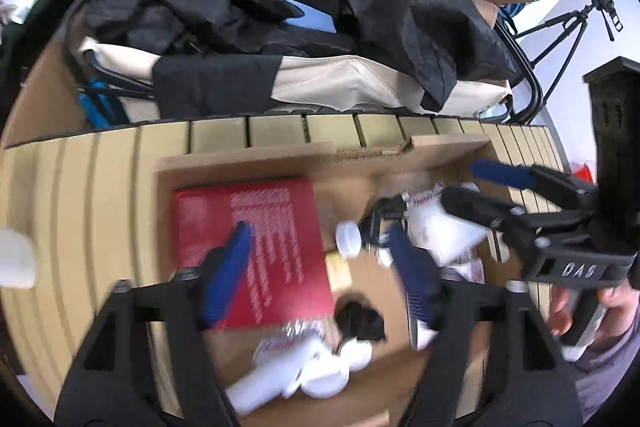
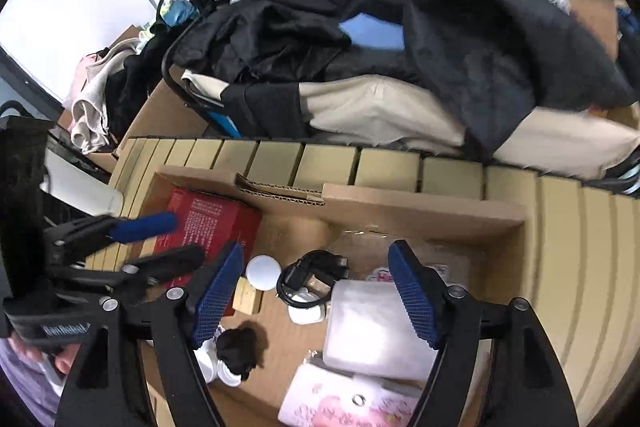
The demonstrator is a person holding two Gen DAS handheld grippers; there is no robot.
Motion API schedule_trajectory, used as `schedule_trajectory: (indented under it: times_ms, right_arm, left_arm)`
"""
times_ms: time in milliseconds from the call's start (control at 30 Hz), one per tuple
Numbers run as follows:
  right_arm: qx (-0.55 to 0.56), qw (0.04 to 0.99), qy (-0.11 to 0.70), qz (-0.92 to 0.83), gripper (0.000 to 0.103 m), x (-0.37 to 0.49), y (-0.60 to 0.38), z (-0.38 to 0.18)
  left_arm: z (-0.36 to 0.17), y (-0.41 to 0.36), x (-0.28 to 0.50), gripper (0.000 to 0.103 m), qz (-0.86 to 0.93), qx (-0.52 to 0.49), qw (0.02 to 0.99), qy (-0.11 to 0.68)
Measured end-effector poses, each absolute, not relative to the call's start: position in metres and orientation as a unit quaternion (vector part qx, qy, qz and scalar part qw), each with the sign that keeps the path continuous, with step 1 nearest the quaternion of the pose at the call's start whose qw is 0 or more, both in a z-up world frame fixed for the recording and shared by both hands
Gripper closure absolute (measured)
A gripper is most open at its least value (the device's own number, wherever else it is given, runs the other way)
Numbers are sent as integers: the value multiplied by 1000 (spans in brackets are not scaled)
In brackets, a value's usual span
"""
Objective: Organize objects
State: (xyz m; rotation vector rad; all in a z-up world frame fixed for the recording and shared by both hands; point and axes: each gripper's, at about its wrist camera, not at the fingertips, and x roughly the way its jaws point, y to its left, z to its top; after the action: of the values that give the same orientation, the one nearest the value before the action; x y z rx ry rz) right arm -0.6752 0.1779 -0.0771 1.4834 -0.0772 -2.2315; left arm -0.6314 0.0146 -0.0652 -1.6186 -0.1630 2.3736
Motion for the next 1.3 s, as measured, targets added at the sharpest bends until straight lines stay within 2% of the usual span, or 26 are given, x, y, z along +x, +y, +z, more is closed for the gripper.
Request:
schedule_trajectory:
  times_ms: [33,100,133,267,500,833,1067,1300]
  right_arm:
    - [538,229,-22,-811,25,-670,178,-67]
    - [537,223,-8,-814,25,-659,180,-50]
    - [537,217,2,-815,24,-650,183,-40]
    - [550,190,47,-812,21,-608,194,-12]
    - [531,181,57,-826,21,-520,210,36]
    - [453,193,69,-868,21,-381,214,100]
    - [413,211,55,-884,21,-266,218,100]
    - [359,213,78,-906,21,-141,212,78]
  left_arm:
    - [-56,12,-625,13,819,-559,121,-50]
    - [-37,7,-609,7,827,-552,104,-35]
    - [-29,4,-598,0,824,-557,99,-26]
    - [-5,-5,-551,0,826,-560,67,-11]
    - [37,-9,-458,0,834,-550,47,-16]
    - [114,-18,-316,0,895,-445,41,-6]
    - [96,-17,-208,0,914,-404,30,9]
    - [69,-14,-72,0,936,-351,34,19]
